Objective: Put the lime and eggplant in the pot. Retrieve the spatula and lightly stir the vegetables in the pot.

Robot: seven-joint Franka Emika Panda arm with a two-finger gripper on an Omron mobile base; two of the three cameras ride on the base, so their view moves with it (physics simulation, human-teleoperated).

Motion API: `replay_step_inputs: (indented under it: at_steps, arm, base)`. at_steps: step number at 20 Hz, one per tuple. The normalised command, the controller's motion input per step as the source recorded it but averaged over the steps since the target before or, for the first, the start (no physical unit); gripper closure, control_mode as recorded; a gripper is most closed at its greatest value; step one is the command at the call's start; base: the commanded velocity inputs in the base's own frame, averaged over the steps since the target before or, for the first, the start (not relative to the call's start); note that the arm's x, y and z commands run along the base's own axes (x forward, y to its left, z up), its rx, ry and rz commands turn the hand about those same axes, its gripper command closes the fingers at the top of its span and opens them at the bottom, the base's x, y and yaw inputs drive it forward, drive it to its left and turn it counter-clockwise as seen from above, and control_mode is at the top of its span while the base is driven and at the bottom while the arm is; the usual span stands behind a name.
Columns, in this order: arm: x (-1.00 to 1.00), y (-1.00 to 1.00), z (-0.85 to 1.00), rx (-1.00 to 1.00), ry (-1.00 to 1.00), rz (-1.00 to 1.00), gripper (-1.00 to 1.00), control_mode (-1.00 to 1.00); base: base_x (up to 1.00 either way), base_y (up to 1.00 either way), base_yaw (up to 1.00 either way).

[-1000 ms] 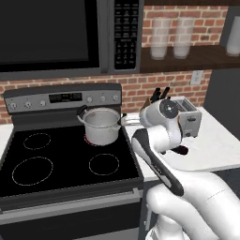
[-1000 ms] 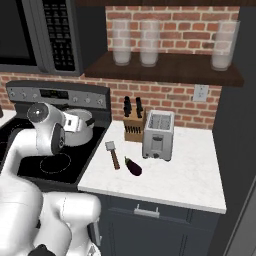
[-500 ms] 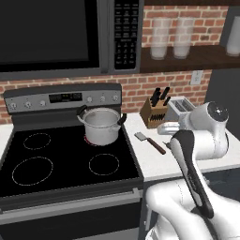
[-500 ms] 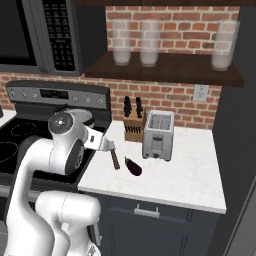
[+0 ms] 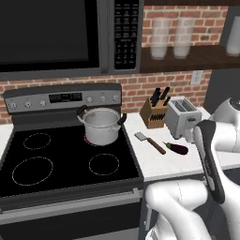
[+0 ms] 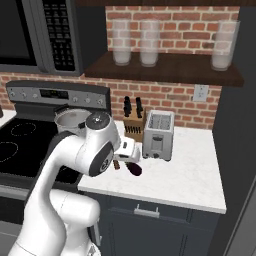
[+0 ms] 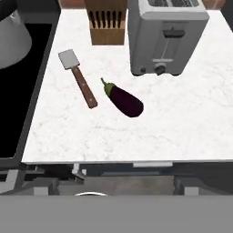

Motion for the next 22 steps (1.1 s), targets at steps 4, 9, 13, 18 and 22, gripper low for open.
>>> replay_step_inputs:
  at_steps: [4,9,13,18,22]
  arm:
    - [0.18,-0.31,-0.54,-0.08,0.27,0.08,-1.00,-1.00]
    - [0.46,-0.10,-0.30,-0.02,0.13,0.07,-1.00,-1.00]
    - [0.47,0.00,-0.23,0.00,0.03,0.18,-1.00,-1.00]
    - [0.36,0.00,-0.40,-0.01,0.01,0.20,-1.00,-1.00]
    - [0.14,0.00,-0.54,-0.07,0.00,0.20,-1.00,-1.00]
  base:
    - [0.00,0.00,0.00]
    - [0.00,0.00,0.00]
    - [0.00,0.00,0.00]
    - [0.00,0.00,0.00]
    - [0.00,0.00,0.00]
